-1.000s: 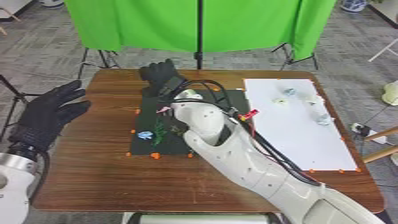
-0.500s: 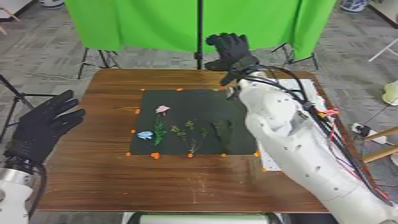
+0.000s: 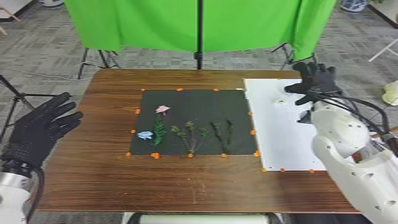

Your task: Arrange flowers

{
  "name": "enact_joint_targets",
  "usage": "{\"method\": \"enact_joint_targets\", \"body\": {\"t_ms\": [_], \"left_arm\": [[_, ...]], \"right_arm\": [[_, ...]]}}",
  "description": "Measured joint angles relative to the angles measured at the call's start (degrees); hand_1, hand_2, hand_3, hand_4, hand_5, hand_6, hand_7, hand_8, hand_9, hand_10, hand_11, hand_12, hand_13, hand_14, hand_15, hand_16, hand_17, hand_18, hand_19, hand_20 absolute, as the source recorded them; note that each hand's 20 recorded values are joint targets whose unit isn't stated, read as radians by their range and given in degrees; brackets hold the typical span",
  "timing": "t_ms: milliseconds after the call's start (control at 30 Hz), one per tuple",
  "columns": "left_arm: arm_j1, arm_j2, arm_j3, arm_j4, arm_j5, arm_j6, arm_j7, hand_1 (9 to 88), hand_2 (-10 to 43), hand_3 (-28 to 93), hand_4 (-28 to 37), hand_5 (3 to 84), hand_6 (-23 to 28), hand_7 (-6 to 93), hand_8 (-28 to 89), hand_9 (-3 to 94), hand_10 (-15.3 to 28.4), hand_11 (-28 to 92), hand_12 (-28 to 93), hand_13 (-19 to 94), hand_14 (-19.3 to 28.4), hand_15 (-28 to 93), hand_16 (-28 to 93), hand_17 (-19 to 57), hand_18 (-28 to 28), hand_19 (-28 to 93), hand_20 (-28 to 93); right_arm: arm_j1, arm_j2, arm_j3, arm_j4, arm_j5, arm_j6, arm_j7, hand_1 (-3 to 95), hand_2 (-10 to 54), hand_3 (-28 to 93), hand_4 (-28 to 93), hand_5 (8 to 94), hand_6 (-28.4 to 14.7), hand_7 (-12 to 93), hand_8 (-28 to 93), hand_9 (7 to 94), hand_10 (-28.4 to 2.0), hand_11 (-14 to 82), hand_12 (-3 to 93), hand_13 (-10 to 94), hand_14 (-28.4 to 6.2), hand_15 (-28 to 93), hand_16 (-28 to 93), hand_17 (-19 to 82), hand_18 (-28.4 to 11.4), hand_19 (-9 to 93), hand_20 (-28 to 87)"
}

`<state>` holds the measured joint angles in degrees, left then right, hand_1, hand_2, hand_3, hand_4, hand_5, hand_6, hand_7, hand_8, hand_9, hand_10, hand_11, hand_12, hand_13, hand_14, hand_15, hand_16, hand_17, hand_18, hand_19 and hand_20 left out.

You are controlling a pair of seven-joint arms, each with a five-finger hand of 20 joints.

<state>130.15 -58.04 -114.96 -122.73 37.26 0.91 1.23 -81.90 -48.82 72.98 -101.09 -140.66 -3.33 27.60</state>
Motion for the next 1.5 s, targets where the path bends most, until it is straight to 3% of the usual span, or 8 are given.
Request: {"method": "enact_joint_targets", "body": {"t_ms": [200,467,1033,1100,1200,1367,1500], "left_arm": [[0.7,-0.02,0.01,-0.21,-0.16,0.7,0.39,25.9,3.4,72,-24.7,36.1,3.0,16.0,-10,30.5,11.9,21,8,27,14.2,44,-5,-6.6,21.3,54,7],[1.1,-0.03,-0.02,-0.32,-0.19,1.06,0.67,26.0,3.5,72,-24.9,36.1,2.9,16.0,-10,30.5,11.9,21,8,27,14.1,44,-5,-6.6,21.3,54,8],[1.3,-0.41,-0.56,-0.46,-0.12,1.01,0.56,25.9,3.6,73,-25.1,36.1,2.8,16.3,-10,30.7,11.9,21,8,27,14.1,44,-5,-6.6,21.3,53,8],[1.3,-0.4,-0.56,-0.45,-0.11,0.98,0.52,25.8,3.6,73,-25.1,36.1,2.9,16.3,-10,30.7,11.9,21,8,27,14.1,44,-5,-6.6,21.2,53,8],[1.2,-0.38,-0.56,-0.44,-0.1,0.95,0.48,25.9,3.6,73,-25.2,36.1,2.9,16.2,-10,30.7,11.9,21,8,27,14.0,44,-4,-6.6,21.2,53,8],[1.2,-0.36,-0.55,-0.44,-0.1,0.95,0.46,25.9,3.8,73,-25.2,36.2,2.9,16.2,-10,30.7,12.0,21,8,27,14.0,44,-5,-6.5,21.3,53,8],[1.2,-0.33,-0.56,-0.43,-0.1,0.93,0.41,25.9,3.9,72,-25.3,36.2,2.9,16.2,-10,30.7,12.0,21,8,27,14.0,44,-5,-6.5,21.2,53,8]], "right_arm": [[-3.9,1.7,2.2,1.9,-0.3,-1.3,2.1,25.2,-9.5,88,-28,29.1,-3.0,36,-19,32.5,-10.2,25.9,19.2,28,-8.5,38,15,11,-17.5,54,19],[-4.8,3.3,2.5,4.3,-2.0,-4.5,8.4,28.2,-9.5,88,-28,40.6,-0.6,39,-21,45.0,-10.3,35.3,18.8,42,-6.9,58,12,16,-17.0,65,25],[-8.5,4.5,5.8,5.4,-1.8,-8.9,6.0,29.9,-9.5,88,-28,41.3,1.7,44,-23,49.9,-9.2,44.1,21.6,50,-5.3,62,14,18,-16.2,67,29],[-8.5,4.5,5.5,5.9,-1.5,-8.7,5.5,35.1,-9.3,85,-28,45.9,3.2,48,-20,59.3,-6.8,41.9,29.3,59,-3.9,64,17,22,-15.2,70,30],[-8.5,4.4,5.0,6.8,-1.4,-7.3,4.8,39.2,-7.4,80,-28,50.2,2.7,55,-7,70.0,-6.1,36.6,37.3,67,-3.5,64,21,25,-14.8,72,31],[-8.8,4.1,4.6,8.2,-1.0,-2.9,2.6,45.6,-5.5,78,-28,59.8,4.3,58,-5,81.4,-4.1,32.2,42.1,76,-2.6,63,23,29,-14.3,74,32],[-8.8,4.0,4.2,8.7,-1.1,-1.4,1.7,47.1,-6.0,79,-28,63.3,4.2,57,-5,83.4,-3.6,32.3,41.7,78,-2.2,63,23,31,-14.1,75,32]]}}
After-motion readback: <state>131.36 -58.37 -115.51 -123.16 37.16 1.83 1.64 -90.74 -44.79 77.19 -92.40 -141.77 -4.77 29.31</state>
